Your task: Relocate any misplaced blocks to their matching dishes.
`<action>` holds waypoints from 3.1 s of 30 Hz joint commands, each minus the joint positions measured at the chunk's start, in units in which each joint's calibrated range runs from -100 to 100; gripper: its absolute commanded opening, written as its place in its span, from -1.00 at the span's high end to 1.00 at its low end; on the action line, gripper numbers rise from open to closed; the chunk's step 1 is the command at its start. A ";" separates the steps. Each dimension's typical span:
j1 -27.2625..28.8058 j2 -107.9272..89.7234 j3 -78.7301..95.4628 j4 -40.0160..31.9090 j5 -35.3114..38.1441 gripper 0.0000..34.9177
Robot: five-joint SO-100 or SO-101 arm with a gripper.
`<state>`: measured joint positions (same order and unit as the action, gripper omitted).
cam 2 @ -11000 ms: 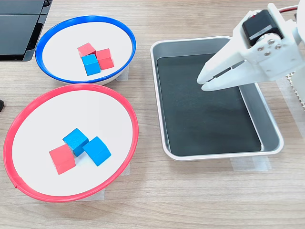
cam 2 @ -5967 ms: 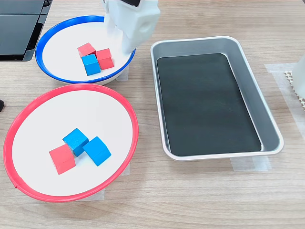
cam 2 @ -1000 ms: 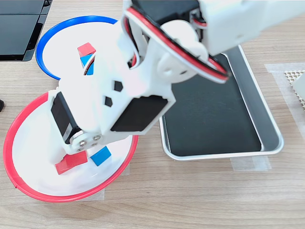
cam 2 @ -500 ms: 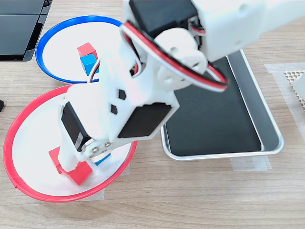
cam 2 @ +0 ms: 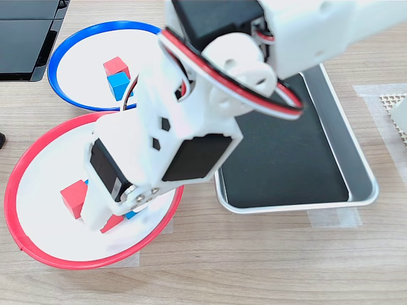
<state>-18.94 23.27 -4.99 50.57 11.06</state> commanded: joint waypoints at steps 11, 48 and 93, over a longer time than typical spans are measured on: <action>1.20 -10.44 2.76 4.03 1.86 0.20; 2.70 -1.65 -4.34 7.50 0.44 0.28; 0.82 7.39 -11.80 10.72 -0.29 0.27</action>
<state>-18.05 30.86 -15.34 61.83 11.11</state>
